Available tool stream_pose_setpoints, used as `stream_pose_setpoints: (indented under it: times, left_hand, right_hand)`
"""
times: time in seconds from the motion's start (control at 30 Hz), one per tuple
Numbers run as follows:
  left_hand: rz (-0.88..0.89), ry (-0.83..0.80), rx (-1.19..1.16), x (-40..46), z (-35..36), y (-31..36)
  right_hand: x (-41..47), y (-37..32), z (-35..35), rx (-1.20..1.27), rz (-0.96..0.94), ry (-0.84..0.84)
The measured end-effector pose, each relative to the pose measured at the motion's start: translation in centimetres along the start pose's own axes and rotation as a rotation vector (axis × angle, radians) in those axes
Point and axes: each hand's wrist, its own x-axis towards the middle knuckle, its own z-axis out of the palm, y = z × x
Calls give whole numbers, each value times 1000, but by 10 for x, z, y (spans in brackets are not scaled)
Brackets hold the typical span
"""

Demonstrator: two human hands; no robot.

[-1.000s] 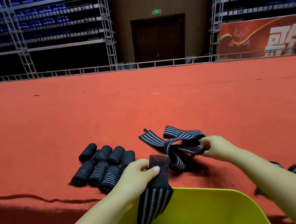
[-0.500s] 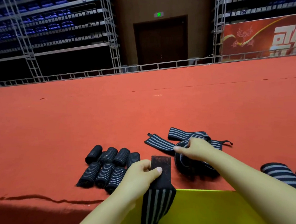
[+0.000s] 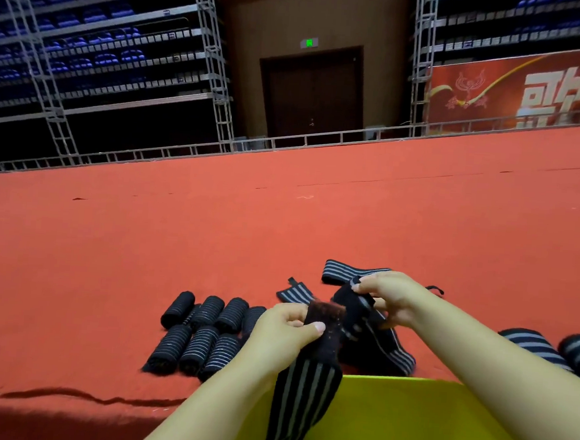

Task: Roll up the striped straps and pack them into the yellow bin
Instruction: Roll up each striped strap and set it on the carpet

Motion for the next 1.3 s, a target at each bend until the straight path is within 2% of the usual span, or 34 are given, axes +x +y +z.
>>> stream_pose_setpoints:
  times: [0.1,0.23,0.33,0.5,0.6,0.67,0.77,0.83,0.9,0.93,1.03,1.13,1.3]
  left_hand:
    - [9,-10,53,15,12,8]
    - [110,57,371,29,30,16]
    - [176,37,474,37,42,18]
    - [164,83,481,47,48,12]
    - [124,110,367,46,46,9]
    - [90,123,283,45,44,7]
    - [33,124,191,42,41,6]
    - [11,129,147,40,39,7]
    - [10,127,118,39,38,7]
    - [13,121,103,39,37,7]
    - [5,116,62,36,35,7]
    - [2,136,1,35,29,6]
    - [63,143,-146,23,16,16]
  right_hand:
    - [-8,2,1,105,-6,-60]
    - [-9,3,3,255,29,-60]
    - [-8,3,10,328,47,-102]
    - [-5,2,3,287,12,-180]
    - [-2,2,-7,231,22,-272]
    - [3,4,-13,158,-1,-275]
    - [16,12,-23,-35,-62,-85]
    - [22,20,-32,-398,-88,41]
    - [20,26,-36,-803,-38,24]
    - [22,30,-37,-901,20,-13]
    - [29,34,-34,-787,153,-106]
    - [35,37,-33,-670,144,-97]
    - [50,53,-49,-1063,-20,280]
